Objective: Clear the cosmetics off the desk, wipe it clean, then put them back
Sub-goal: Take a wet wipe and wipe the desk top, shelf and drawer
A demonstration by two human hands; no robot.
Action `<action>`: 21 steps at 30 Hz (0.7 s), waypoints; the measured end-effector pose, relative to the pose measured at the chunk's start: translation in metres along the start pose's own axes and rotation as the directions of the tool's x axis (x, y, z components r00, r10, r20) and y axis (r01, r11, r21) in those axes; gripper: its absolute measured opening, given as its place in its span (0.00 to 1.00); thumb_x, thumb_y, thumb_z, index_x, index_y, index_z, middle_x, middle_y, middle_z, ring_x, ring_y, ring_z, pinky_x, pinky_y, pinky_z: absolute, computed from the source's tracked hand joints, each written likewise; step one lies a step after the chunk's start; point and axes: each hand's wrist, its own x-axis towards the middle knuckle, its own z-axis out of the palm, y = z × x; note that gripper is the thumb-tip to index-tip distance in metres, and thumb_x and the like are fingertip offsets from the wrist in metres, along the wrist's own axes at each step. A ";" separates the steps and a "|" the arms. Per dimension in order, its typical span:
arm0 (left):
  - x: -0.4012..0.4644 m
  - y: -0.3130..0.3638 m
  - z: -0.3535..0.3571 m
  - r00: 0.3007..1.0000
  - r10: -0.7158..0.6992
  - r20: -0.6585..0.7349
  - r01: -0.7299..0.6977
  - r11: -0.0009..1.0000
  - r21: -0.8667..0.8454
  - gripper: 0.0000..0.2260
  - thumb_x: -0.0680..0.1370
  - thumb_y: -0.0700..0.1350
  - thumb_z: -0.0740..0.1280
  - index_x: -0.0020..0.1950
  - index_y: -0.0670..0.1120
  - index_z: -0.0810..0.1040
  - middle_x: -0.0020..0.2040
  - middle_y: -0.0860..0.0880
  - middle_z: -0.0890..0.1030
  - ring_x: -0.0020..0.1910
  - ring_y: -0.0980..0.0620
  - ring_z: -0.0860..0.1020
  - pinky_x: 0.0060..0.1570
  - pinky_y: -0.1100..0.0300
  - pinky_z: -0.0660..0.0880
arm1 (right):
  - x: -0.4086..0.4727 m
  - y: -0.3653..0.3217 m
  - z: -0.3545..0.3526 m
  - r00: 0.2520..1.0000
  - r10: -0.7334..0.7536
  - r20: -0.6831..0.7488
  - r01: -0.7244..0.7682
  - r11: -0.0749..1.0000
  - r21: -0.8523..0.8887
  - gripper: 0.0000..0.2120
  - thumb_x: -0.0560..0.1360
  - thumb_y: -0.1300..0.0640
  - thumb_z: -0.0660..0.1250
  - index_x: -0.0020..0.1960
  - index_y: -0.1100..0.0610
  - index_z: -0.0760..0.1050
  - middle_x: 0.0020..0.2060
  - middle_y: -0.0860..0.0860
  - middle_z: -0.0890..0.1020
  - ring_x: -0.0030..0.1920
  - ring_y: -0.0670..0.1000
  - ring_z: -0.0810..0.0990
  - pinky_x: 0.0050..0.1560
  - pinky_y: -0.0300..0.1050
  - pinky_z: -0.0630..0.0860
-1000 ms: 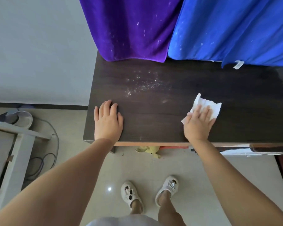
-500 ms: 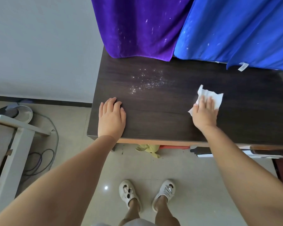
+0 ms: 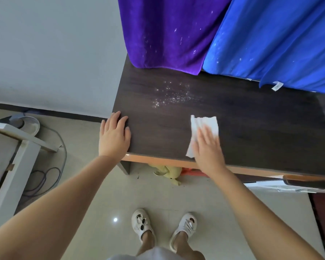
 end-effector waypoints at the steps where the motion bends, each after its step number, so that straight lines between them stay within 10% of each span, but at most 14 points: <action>1: -0.005 -0.010 -0.002 0.998 -0.064 -0.026 0.064 0.998 -0.010 0.16 0.79 0.40 0.58 0.67 0.40 0.69 0.70 0.40 0.66 0.70 0.41 0.62 0.71 0.47 0.55 | 0.000 0.023 -0.006 0.978 0.204 -0.036 -0.203 0.979 0.026 0.27 0.79 0.48 0.40 0.76 0.54 0.44 0.76 0.54 0.55 0.76 0.55 0.52 0.74 0.56 0.50; 5: -0.024 -0.017 -0.009 0.906 -0.403 0.125 0.418 0.815 -0.401 0.17 0.80 0.45 0.50 0.68 0.46 0.67 0.64 0.46 0.73 0.60 0.47 0.70 0.57 0.54 0.67 | 0.011 -0.013 -0.017 0.821 0.565 0.080 -0.571 0.814 0.103 0.28 0.81 0.51 0.47 0.75 0.63 0.43 0.75 0.63 0.47 0.76 0.60 0.44 0.74 0.60 0.43; 9: -0.020 -0.004 -0.020 0.783 -0.545 0.300 0.568 0.430 -0.702 0.15 0.80 0.45 0.51 0.54 0.45 0.76 0.48 0.47 0.78 0.47 0.51 0.72 0.41 0.61 0.68 | 0.012 -0.148 0.014 0.987 -0.075 0.143 0.062 0.994 0.094 0.32 0.78 0.45 0.40 0.75 0.62 0.44 0.75 0.64 0.46 0.75 0.61 0.40 0.74 0.61 0.38; 14: -0.019 -0.024 -0.033 0.699 -0.508 0.503 0.613 0.064 -0.788 0.24 0.81 0.56 0.47 0.61 0.43 0.74 0.59 0.46 0.78 0.59 0.49 0.75 0.59 0.56 0.69 | 0.043 -0.190 0.010 0.740 -0.615 0.272 0.603 0.786 0.137 0.24 0.82 0.51 0.45 0.76 0.54 0.44 0.77 0.52 0.45 0.76 0.50 0.40 0.74 0.49 0.35; 21: -0.017 -0.026 -0.034 0.723 -0.449 0.524 0.618 0.083 -0.781 0.26 0.81 0.56 0.43 0.63 0.46 0.74 0.59 0.49 0.78 0.58 0.55 0.75 0.57 0.60 0.64 | 0.119 -0.160 -0.008 0.938 -0.192 0.290 0.222 0.972 -0.074 0.25 0.82 0.54 0.43 0.75 0.60 0.40 0.76 0.60 0.43 0.76 0.57 0.39 0.75 0.57 0.40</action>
